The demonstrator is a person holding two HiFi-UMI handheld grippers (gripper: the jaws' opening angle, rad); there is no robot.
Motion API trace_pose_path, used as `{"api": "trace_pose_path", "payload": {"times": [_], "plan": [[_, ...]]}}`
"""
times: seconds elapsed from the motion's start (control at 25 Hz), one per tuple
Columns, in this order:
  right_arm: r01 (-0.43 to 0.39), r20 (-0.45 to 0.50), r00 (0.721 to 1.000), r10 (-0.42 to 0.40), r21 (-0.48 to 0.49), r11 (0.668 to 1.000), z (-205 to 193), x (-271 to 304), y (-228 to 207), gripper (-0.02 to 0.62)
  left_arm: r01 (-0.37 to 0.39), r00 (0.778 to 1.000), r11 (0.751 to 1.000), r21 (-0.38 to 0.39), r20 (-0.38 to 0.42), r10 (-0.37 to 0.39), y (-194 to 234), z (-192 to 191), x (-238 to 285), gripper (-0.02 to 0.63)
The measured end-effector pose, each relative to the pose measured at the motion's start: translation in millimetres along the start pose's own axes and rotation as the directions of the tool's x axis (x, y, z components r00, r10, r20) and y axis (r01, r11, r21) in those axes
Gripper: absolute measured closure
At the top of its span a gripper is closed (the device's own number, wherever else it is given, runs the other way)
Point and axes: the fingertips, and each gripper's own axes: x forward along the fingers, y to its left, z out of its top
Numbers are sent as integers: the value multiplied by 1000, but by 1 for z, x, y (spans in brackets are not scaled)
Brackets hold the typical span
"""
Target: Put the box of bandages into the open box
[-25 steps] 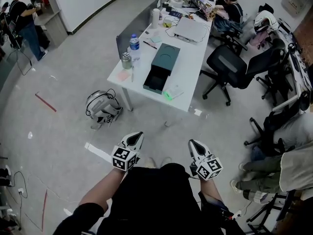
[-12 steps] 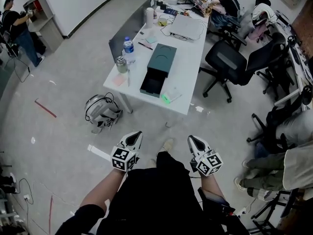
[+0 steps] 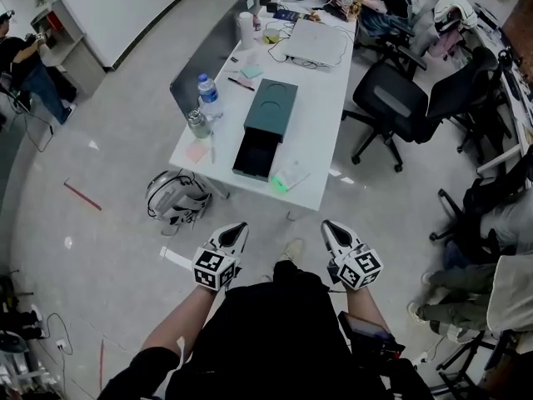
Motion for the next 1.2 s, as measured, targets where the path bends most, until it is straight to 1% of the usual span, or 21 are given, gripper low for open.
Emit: {"api": "trace_pose_path", "payload": {"times": [0.28, 0.56, 0.72, 0.88, 1.08, 1.2], "plan": [[17, 7, 1000, -17, 23, 1000, 20, 23, -45, 569, 42, 998, 998, 46, -51, -39, 10, 33, 61, 598], [24, 6, 1000, -24, 43, 999, 29, 36, -84, 569, 92, 983, 990, 110, -166, -73, 2, 42, 117, 597], [16, 0, 1000, -16, 53, 998, 32, 39, -102, 569, 126, 965, 977, 174, -250, -80, -4, 42, 145, 597], [10, 3, 1000, -10, 63, 998, 34, 44, -115, 569, 143, 946, 962, 233, -317, -64, -4, 41, 170, 597], [10, 7, 1000, -11, 85, 996, 33, 45, -121, 569, 164, 918, 950, 266, -394, -48, -6, 37, 192, 595], [18, 7, 1000, -19, 96, 995, 33, 44, -128, 569, 183, 896, 949, 258, -441, -53, -6, 33, 207, 586]]}}
